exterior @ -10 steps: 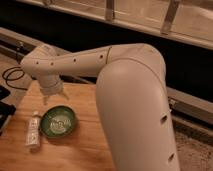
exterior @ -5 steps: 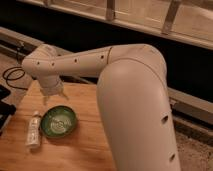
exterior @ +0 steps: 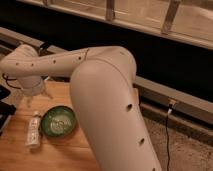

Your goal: Place the bottle in the ceramic bowl

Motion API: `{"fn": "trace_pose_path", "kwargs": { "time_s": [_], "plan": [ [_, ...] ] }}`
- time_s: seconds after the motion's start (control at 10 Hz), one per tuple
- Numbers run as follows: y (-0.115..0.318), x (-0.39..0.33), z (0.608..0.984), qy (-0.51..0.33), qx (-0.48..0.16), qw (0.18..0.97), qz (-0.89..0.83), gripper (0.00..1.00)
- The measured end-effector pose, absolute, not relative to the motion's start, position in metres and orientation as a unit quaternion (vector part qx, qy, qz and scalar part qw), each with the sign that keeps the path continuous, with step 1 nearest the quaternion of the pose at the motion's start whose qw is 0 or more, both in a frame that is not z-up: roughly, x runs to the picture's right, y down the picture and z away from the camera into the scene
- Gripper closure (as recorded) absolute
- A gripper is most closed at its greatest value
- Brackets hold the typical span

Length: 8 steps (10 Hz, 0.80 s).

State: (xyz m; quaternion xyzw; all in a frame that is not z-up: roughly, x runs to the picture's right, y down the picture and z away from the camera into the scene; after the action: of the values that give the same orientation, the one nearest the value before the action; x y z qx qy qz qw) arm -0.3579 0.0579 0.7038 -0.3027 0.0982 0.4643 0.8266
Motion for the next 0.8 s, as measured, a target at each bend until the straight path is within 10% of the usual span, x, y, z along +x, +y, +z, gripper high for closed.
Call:
{"fn": "trace_pose_path", "kwargs": {
  "time_s": [0.8],
  "plan": [
    [0.069,-0.421,0.690,0.054,-0.302,0.866,0.394,0.35]
  ]
}}
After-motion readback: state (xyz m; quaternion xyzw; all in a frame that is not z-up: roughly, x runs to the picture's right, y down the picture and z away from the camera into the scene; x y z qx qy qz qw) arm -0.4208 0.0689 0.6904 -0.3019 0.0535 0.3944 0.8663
